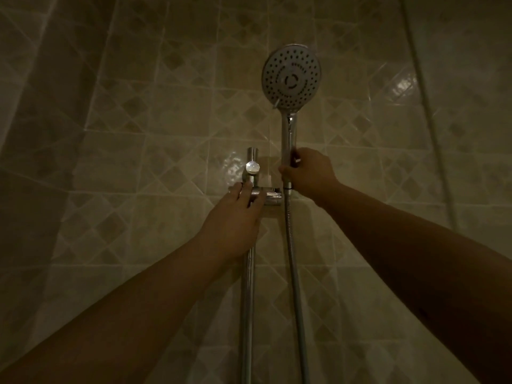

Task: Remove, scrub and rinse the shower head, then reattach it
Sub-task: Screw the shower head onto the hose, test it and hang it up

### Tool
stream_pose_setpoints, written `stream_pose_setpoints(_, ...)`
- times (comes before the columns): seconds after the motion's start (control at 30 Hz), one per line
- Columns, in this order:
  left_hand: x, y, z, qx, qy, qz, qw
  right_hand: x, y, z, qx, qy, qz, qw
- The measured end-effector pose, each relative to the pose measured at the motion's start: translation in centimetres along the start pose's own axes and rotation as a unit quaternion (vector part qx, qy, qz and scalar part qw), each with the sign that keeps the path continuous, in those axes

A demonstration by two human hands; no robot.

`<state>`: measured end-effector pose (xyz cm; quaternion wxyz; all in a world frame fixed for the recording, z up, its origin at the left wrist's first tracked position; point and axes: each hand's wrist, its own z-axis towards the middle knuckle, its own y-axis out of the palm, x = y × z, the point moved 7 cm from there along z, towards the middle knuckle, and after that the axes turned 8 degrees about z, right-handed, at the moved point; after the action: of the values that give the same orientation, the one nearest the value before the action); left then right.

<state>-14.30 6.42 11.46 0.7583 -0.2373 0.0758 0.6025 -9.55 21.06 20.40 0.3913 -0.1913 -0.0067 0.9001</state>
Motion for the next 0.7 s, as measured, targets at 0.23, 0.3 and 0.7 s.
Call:
stream_pose_setpoints(0.23, 0.3, 0.1, 0.1, -0.002, 0.012, 0.005, 1.000, 0.4, 1.3, 0.4, -0.017, -0.005, -0.018, 1.000)
stream_pose_setpoints(0.3, 0.3, 0.2, 0.0, 0.001, 0.011, -0.003, 1.000, 0.8, 1.3, 0.7, -0.034, 0.022, 0.025, 0.999)
stream_pose_setpoints(0.7, 0.3, 0.9, 0.4, -0.014, 0.013, -0.001, 1.000, -0.8, 2.0, 1.0, -0.042, 0.002, 0.075, 0.996)
